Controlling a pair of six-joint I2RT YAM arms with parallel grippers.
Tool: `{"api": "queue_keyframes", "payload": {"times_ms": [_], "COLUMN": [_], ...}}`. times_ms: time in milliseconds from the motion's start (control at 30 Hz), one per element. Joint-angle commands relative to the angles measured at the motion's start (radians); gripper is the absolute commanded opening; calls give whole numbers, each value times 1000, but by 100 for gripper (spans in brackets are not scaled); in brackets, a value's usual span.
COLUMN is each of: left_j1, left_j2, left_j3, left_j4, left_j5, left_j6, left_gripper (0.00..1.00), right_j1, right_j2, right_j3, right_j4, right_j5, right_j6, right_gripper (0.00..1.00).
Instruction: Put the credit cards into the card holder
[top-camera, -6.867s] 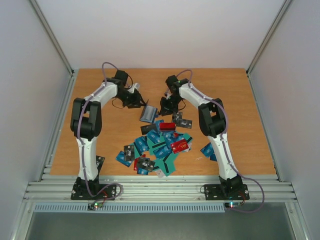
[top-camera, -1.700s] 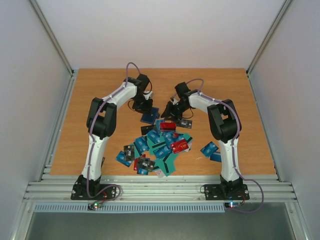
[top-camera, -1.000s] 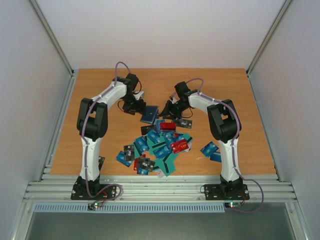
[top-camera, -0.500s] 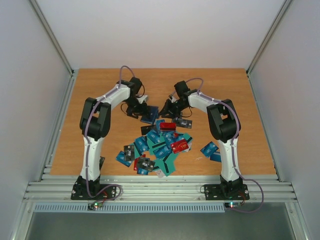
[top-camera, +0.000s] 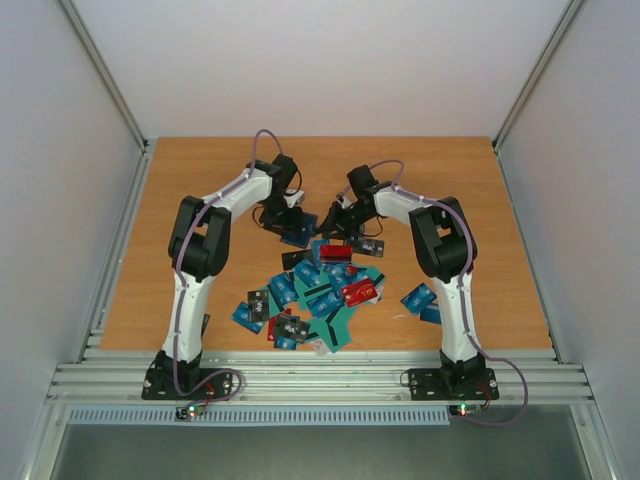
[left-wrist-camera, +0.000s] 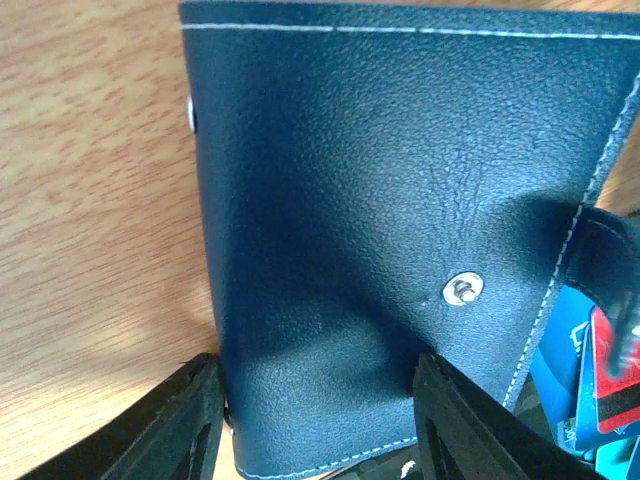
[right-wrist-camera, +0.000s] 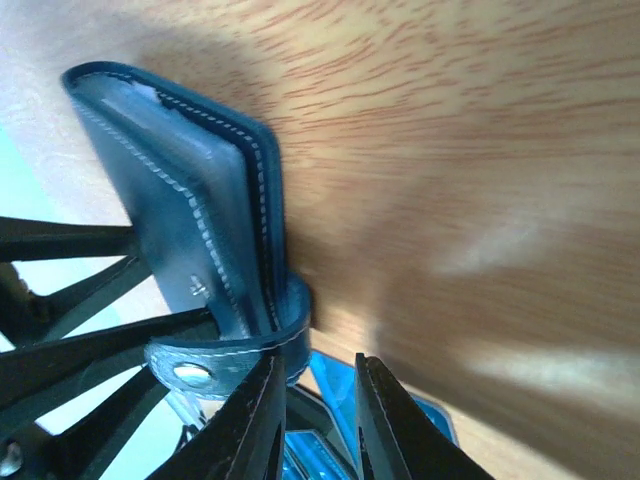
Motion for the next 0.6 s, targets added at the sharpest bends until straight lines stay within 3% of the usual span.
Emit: {"api": "queue_keyframes", "payload": {"times_ms": [0, 567], "left_j1": [-18, -21], "left_j2": [87, 103], "left_j3": [-15, 5], "left_j4": [14, -1], "left_j5": [-85, -81], "left_j6": [2, -3], "left_gripper": [53, 48], "right_j1": [0, 37], "right_j2": [36, 57], "right_j3": [40, 96], "right_j4": [23, 31], "right_j5": [-25, -57], "right_j6": [14, 36], "right_gripper": [21, 20]}}
